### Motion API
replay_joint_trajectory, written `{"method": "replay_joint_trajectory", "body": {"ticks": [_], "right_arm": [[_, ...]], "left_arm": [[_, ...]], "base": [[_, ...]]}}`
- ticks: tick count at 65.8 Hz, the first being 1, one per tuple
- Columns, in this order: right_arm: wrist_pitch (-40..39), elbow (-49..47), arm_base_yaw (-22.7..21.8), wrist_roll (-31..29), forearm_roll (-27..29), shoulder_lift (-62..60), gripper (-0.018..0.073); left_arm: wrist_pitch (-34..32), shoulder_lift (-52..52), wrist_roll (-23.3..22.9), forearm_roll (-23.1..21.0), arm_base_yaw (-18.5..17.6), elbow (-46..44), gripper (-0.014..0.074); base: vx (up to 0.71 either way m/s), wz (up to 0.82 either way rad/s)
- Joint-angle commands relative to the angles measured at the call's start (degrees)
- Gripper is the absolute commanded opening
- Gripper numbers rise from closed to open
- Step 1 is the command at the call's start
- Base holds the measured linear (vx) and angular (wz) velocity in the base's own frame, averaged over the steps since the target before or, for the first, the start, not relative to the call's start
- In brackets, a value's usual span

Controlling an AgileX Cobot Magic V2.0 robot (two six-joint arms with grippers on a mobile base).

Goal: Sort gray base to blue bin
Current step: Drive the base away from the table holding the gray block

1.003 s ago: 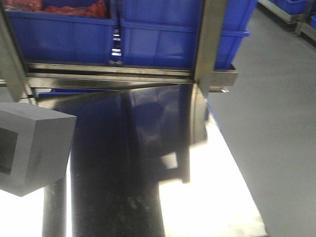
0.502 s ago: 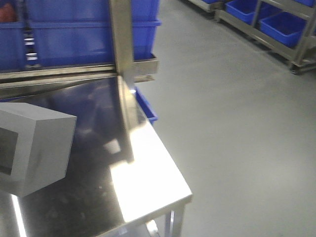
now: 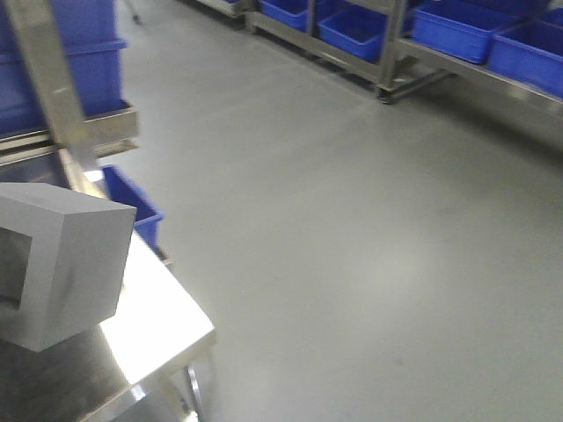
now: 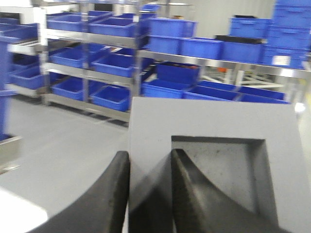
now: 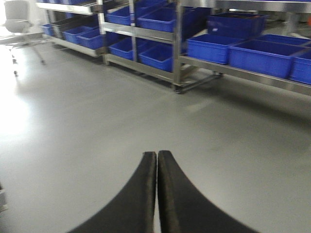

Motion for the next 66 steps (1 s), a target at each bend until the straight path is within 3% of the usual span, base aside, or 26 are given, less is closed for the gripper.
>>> {"method": "replay_joint_trajectory", "body": {"ticks": [1,66], "right_arm": [[-4.28,0.08,0.02,-0.32,-0.23,-0.1,-0.0005],[-4.28,0.08,0.02,-0.32,-0.23,-0.1,-0.0005]], "left_arm": [[-6.36,0.05,-0.33,-0.66,-0.21,-1.57,-0.0006],[-6.29,0.05,-0.33,-0.66,-0.21,-1.57,-0.0006]], "base": [[0.0,-0.6],[0.05,-0.54]]}}
